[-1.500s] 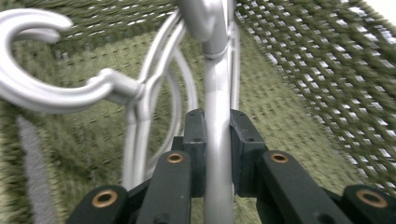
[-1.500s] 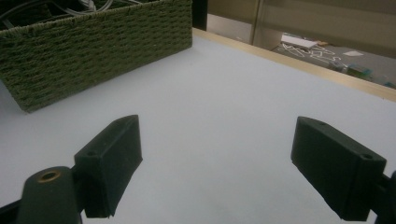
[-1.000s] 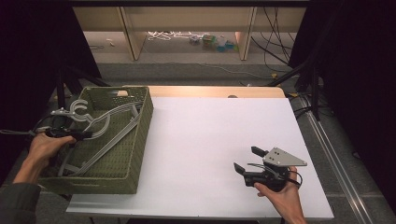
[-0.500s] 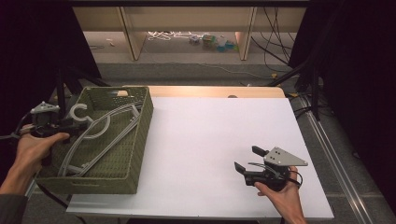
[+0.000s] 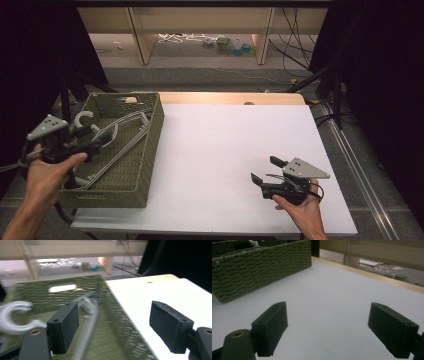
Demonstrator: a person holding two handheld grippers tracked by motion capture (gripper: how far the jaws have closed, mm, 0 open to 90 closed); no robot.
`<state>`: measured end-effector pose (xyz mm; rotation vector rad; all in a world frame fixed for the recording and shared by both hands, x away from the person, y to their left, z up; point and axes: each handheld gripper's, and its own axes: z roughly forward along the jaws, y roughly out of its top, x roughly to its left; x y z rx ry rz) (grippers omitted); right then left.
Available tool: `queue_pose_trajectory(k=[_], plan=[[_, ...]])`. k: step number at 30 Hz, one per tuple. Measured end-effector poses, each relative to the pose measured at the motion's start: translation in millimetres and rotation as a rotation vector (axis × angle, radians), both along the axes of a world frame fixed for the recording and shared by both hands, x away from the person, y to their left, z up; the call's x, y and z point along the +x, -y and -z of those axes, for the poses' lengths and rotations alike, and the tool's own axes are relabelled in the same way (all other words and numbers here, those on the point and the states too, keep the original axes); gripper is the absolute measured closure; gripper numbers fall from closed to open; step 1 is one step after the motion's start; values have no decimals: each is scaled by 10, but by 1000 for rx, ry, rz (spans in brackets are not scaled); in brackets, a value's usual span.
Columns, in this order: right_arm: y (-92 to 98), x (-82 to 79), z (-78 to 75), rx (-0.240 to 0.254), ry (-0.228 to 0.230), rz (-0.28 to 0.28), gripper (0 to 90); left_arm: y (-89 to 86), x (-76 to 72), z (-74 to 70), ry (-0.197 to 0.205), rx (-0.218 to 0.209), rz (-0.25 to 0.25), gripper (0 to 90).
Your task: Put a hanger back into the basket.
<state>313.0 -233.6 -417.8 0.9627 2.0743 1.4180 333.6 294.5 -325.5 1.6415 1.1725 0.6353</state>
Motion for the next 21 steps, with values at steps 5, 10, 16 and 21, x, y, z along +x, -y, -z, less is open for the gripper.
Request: queue_pose_trajectory(k=[5,10,16,21], plan=[[7,8,7,-11,10,-1,169,316,-85,97,39,-15,50,206],[2,5,8,-2,8,-2,169,520,-147,160,67,-53,97,205],[-13,-4,18,3,18,1,169,785,-288,299,70,-43,159,205],[-7,-12,14,2,14,0,169,950,-413,401,61,-29,195,216]])
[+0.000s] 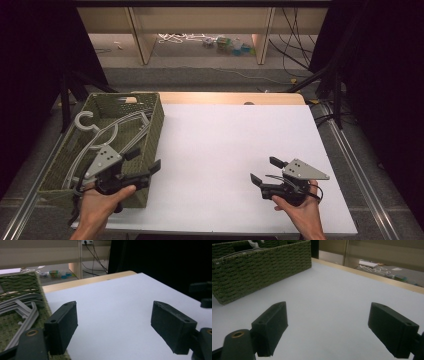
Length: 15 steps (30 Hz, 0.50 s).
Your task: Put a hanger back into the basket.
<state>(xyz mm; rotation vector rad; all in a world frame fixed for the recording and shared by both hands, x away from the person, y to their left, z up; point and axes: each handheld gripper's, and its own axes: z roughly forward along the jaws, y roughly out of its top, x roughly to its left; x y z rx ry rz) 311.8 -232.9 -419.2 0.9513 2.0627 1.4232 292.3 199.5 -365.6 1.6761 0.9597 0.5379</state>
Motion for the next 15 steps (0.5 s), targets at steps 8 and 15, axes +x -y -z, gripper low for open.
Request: queue_pose_trajectory(k=[8,15], plan=[[-16,-27,-14,13,18,5,169,175,-47,122,15,-20,26,229],[-4,-58,-15,35,25,5,169,284,-58,263,57,3,48,232]])
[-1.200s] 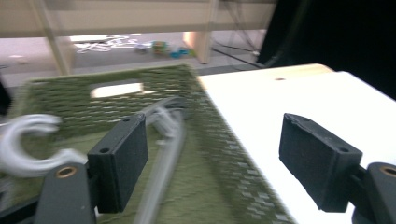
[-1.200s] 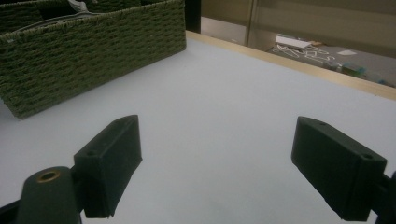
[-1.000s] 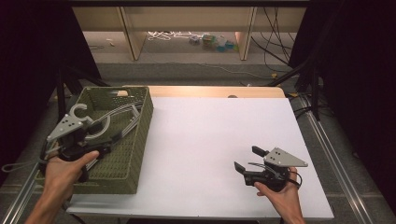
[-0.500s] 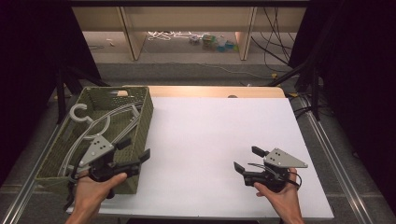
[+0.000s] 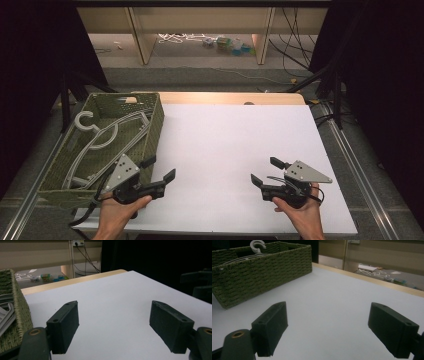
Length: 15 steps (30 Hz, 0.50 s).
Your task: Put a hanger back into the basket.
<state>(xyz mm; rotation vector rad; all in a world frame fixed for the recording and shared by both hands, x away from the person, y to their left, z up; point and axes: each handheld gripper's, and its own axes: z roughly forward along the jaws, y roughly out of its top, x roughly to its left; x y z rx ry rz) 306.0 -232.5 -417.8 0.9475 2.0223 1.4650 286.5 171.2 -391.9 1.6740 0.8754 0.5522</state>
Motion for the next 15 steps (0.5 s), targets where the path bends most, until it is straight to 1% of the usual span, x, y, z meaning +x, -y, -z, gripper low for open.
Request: queue_pose_trajectory(k=[1,2,3,4,5,6,8,9,10,11,12,13,14,15], plan=[[0,-4,8,3,13,3,169,18,-8,13,-2,4,5,232],[-1,-12,12,6,11,1,169,36,-14,29,-1,16,12,232],[7,-28,11,-3,2,-3,169,57,-22,55,-5,21,9,232],[-1,-40,22,7,6,-1,169,70,-30,76,-13,22,3,232],[4,-52,22,-1,-3,-5,169,85,-33,95,-18,25,9,231],[-2,-53,35,7,10,-3,169,99,-34,111,-12,33,10,231],[3,-70,37,6,-3,-7,169,120,-45,138,5,57,3,232],[6,-69,45,9,10,-3,169,125,-49,152,5,63,-1,232],[12,-70,50,8,9,-6,169,138,-51,171,-2,49,-3,232],[20,-77,53,5,7,-2,168,141,-60,183,-3,53,-6,232],[28,-88,55,12,1,1,168,136,-62,195,4,61,-5,234],[28,-83,67,19,15,-1,168,131,-66,218,0,64,-9,238],[37,-99,64,10,3,1,168,115,-65,253,5,64,-17,239],[43,-105,71,14,5,-8,168,95,-68,277,14,64,-35,239]])
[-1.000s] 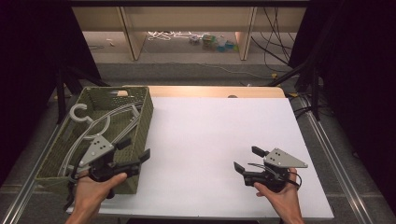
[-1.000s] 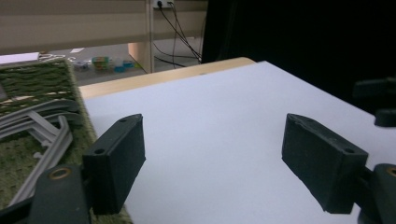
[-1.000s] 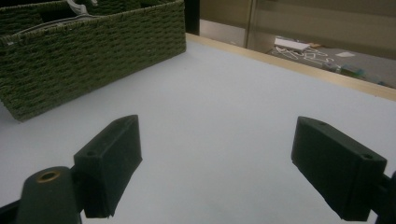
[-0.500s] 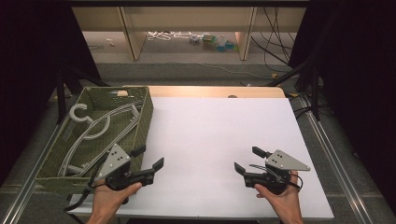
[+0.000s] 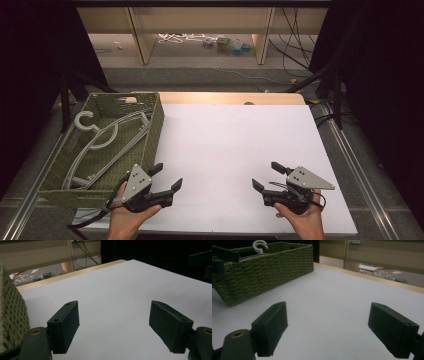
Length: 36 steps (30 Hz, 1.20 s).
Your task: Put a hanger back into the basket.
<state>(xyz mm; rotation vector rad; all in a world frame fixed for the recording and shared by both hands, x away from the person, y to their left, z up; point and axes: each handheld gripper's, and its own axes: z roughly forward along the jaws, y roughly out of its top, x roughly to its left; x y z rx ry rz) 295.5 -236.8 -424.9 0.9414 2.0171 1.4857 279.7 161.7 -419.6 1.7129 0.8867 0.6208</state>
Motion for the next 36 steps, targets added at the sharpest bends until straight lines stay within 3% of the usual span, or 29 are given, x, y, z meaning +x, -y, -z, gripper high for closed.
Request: queue_pose_trajectory(k=[1,2,4,11,12,19,36], plan=[[2,-11,2,-5,0,6,168,-19,-3,13,16,-1,-15,240],[1,-19,4,-5,5,10,167,-55,2,25,12,-34,-22,243],[1,-52,1,-4,14,13,167,-96,18,48,-21,-80,-20,243],[7,-134,31,2,21,26,162,-125,27,110,3,-58,25,236],[10,-159,29,3,5,32,162,-132,25,109,9,-53,27,235],[74,-203,36,15,20,50,161,-160,23,105,3,-68,21,226],[25,-202,37,-3,13,20,161,-153,25,115,-3,-88,33,212]])
